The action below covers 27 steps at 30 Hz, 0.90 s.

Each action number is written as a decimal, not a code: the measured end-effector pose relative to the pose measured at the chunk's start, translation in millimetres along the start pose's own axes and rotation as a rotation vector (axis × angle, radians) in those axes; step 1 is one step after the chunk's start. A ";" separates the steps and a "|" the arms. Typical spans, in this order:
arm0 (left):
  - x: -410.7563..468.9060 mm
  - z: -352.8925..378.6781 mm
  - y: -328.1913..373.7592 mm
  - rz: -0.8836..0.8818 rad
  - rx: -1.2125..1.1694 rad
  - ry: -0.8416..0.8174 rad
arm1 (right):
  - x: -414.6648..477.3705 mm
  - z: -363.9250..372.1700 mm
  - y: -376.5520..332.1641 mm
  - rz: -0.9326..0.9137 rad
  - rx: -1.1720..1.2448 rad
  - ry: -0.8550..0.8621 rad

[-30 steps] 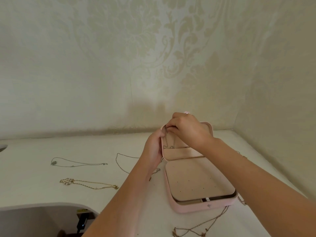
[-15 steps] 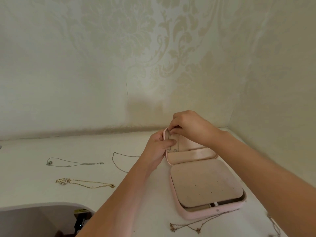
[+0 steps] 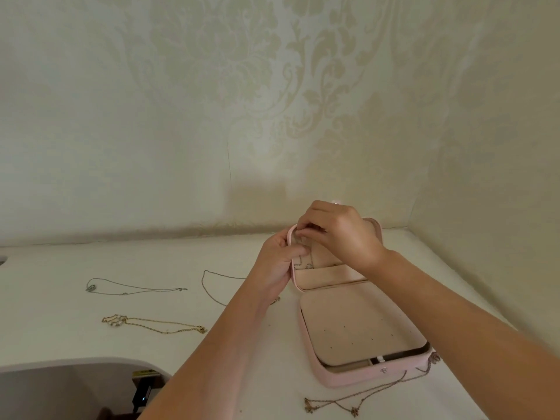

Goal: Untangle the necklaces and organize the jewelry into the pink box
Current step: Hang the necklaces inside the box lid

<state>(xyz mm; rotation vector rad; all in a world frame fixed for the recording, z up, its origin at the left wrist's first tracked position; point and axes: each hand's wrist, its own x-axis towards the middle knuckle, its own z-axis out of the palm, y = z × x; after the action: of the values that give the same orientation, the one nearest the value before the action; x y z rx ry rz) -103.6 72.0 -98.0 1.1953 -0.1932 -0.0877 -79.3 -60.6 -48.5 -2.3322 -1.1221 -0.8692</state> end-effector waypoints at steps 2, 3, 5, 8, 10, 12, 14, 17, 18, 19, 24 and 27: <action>-0.3 -0.7 -0.4 0.004 -0.015 -0.013 | -2.6 3.2 1.5 0.013 0.004 0.019; -0.2 -1.4 -0.5 0.003 -0.020 -0.018 | -3.9 4.3 1.5 0.018 0.007 0.031; -0.1 -2.0 -0.3 0.003 -0.028 -0.022 | -6.8 5.3 0.4 0.025 0.022 0.053; 0.8 -2.6 -1.6 -0.005 -0.052 -0.023 | -13.8 7.1 0.7 0.032 0.024 0.088; 1.6 -3.1 -2.3 -0.010 -0.068 -0.021 | -18.6 8.9 2.2 0.041 0.013 0.118; 2.5 -3.9 -3.3 -0.022 -0.088 -0.013 | -23.4 11.5 4.7 0.045 -0.019 0.144; 3.2 -4.8 -3.7 -0.031 -0.102 -0.005 | -27.1 12.8 5.2 0.054 -0.038 0.161; 3.2 -4.0 -3.9 -0.025 -0.111 -0.015 | -28.7 5.2 -0.4 0.076 -0.004 0.203; 3.2 -4.1 -4.0 -0.022 -0.118 -0.015 | -29.3 2.2 -2.9 0.085 0.003 0.212; 3.1 -4.4 -3.6 -0.018 -0.121 -0.015 | -30.6 0.3 -4.9 0.097 0.015 0.206; 3.0 -3.6 -4.5 -0.023 -0.121 0.029 | -38.4 -0.3 -11.1 0.435 0.092 -0.115; 3.4 -3.3 -3.2 -0.003 -0.114 0.056 | -41.2 -0.8 -18.9 0.526 0.095 -0.289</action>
<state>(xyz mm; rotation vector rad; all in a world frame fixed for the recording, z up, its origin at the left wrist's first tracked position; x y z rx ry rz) -99.5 73.3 -101.8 1.0836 -0.1356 -0.0667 -114.6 -72.4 -74.5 -2.5412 -0.5715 -0.2896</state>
